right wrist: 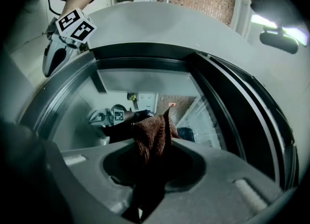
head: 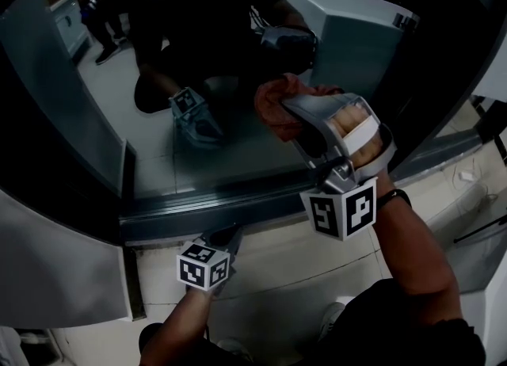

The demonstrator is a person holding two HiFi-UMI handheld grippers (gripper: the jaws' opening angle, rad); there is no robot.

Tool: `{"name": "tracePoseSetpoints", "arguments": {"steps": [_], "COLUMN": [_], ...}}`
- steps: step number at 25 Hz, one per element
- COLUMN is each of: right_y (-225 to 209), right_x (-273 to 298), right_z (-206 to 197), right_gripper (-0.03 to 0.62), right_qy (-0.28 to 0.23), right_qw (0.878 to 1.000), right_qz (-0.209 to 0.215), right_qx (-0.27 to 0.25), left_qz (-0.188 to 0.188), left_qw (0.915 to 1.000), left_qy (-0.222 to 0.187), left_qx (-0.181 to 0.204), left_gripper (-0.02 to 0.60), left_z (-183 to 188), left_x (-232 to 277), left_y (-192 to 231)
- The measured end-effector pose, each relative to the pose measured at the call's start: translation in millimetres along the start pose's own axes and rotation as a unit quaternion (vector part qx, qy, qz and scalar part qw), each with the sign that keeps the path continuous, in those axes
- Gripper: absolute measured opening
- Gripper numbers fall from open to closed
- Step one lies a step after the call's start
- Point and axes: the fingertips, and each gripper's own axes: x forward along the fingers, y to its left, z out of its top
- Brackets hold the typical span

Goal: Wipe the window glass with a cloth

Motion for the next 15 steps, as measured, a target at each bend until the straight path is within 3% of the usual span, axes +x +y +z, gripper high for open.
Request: {"name": "tracePoseSetpoints", "arguments": {"steps": [5,10,15], "right_y": [12.6,19.8,53.6], "right_x": [15.8,18.6,15.1], "right_z": [-5.6,-5.5,-1.0], "right_gripper": [0.077,0.078,0.078], "right_qy": [0.015,0.013,0.008], "right_qw": [1.0,0.999,1.0], "right_qz": [0.001,-0.025,-0.009], "right_qx": [0.0,0.016,0.024], "left_qz": [0.001,0.004,0.006], "left_qw": [1.0,1.0,0.9999], "left_qy": [-0.002,-0.004,-0.002], "left_qx": [-0.002,-0.007,-0.009], "left_gripper": [0.017,0.017,0.017], "left_z": [0.5,2.1,-2.4], "left_x": [-0.4,-4.4,-6.6], "left_y": [1.3,4.5,8.1]}}
